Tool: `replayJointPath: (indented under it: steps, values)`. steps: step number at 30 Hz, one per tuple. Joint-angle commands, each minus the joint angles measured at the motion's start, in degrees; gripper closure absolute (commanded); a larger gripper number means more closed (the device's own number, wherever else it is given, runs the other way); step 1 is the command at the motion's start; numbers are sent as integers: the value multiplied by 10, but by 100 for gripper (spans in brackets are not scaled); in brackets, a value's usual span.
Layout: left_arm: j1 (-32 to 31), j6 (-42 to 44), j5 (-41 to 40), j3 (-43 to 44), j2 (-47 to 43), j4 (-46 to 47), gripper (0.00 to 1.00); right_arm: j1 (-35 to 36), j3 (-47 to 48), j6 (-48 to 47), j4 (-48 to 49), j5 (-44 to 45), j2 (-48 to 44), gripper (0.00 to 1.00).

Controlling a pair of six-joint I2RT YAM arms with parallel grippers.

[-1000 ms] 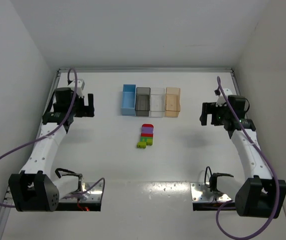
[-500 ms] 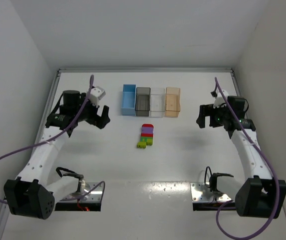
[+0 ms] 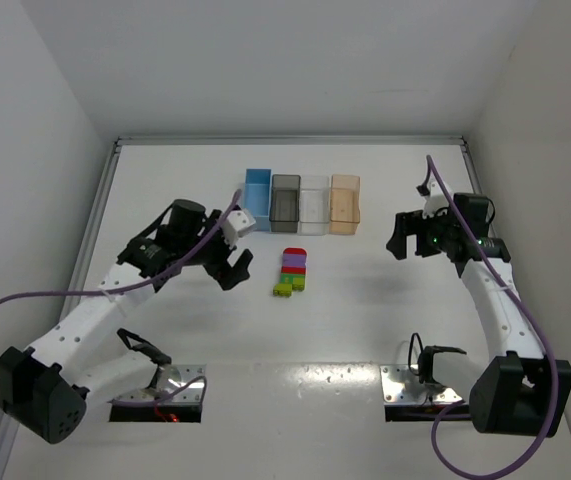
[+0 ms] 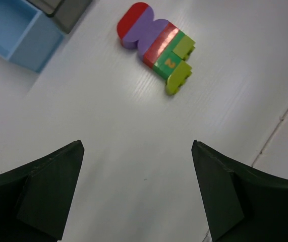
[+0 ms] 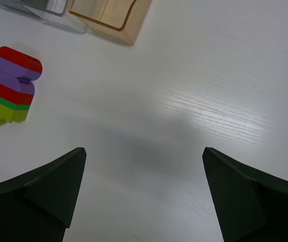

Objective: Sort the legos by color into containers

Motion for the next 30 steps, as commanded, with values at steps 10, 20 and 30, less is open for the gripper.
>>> replayJointPath:
  steps: [10, 20, 30]
  values:
    - [-131, -45, -97, 40, 68, 32, 10, 2, -7, -16, 0, -32, 0, 0]
    - [-172, -274, -118, 35, 80, 110, 0, 2, -18, 16, 18, 7, 0, 0]
    - [-177, -362, -152, 139, 248, 121, 0, 2, -29, 39, 24, 18, 5, 0]
